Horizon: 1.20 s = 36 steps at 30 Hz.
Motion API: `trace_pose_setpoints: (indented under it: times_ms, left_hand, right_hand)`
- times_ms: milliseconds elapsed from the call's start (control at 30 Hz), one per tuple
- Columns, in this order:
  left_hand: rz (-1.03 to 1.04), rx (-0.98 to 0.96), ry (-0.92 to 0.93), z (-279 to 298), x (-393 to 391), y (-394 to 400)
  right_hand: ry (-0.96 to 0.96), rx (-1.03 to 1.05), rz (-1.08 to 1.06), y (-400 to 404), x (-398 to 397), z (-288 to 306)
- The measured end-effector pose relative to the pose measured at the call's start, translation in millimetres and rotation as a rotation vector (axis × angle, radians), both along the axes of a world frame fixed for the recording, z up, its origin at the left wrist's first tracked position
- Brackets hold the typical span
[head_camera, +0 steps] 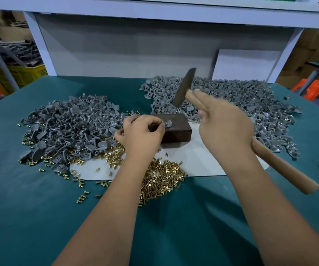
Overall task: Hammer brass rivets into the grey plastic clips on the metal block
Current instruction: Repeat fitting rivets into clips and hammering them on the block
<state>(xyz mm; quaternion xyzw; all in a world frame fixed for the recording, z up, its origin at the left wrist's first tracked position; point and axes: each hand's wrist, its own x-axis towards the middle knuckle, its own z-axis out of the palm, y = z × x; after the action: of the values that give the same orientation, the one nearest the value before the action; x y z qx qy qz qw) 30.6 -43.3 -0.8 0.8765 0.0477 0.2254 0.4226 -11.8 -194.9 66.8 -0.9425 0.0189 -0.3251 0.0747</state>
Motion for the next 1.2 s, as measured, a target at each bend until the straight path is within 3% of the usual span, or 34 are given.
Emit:
trace_pose_setpoints:
  times_ms: [233, 367, 533, 667, 867, 1000, 1133, 1200]
  left_hand:
    - [0.018, 0.015, 0.001, -1, -1, -1]
    - [0.008, 0.01, 0.031, 2, -3, -1]
    - [-0.004, 0.011, 0.02, 0, -2, -1]
    - [0.009, 0.004, 0.035, 1, -1, 0]
    - [0.003, -0.012, 0.009, 1, -1, -2]
    - [0.01, 0.012, 0.036, 1, 0, 0]
    - [0.012, -0.009, 0.007, 0, 1, -2]
    - [0.013, 0.003, 0.0, 0, 1, -1]
  right_hand:
    - [-0.129, -0.075, 0.074, 14, -7, 13]
    - [0.095, -0.141, 0.149, 17, -5, 3]
    - [-0.225, -0.1, 0.031, 22, -5, 28]
    - [0.059, -0.206, 0.108, 22, -7, 5]
    - [-0.155, -0.216, -0.023, 24, -12, 13]
    - [0.057, -0.276, 0.127, 24, -13, 0]
    - [-0.085, -0.227, -0.027, 24, -16, 12]
    - [-0.028, -0.327, 0.038, 25, -15, 4]
